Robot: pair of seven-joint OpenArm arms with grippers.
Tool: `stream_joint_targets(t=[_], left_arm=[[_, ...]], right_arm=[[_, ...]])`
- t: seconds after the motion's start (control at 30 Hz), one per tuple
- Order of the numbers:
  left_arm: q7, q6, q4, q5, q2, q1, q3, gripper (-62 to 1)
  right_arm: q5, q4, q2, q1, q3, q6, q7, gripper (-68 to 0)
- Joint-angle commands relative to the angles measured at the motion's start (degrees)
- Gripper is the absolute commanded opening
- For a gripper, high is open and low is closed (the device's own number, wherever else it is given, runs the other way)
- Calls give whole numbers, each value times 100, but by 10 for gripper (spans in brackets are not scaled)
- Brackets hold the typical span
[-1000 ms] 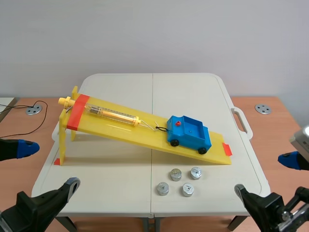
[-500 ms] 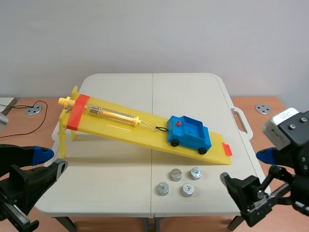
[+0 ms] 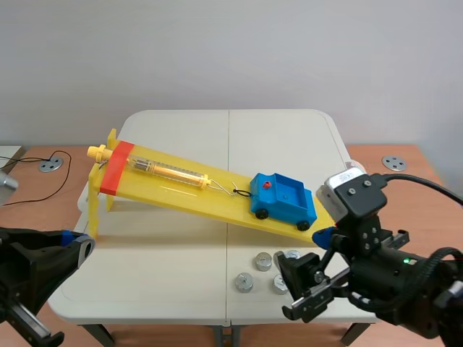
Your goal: Place the four metal weights on the blue cart on the ramp.
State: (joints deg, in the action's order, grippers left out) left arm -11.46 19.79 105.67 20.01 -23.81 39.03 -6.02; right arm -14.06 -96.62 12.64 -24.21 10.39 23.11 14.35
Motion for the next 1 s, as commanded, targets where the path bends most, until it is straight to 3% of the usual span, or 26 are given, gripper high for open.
stream_joint_targets(t=[0.0,0.33,0.6,0.97], left_arm=[[457,136,376,422,31,-98,-85,-571],[431,138,376,424,31,-98,-85,-571],[428,140,376,424,31,-111,-85,-571],[428,140,376,424,31,-111,-85,-571]], right_arm=[[50,-181,-37,407,-26,-83,-437,-283],[511,507,-533,883,501,-216,-509,-301],[957,992,-573,1196,935,-520,-785,-303],[1117,1650,-870,1482,1222,-557,-1001,-331]])
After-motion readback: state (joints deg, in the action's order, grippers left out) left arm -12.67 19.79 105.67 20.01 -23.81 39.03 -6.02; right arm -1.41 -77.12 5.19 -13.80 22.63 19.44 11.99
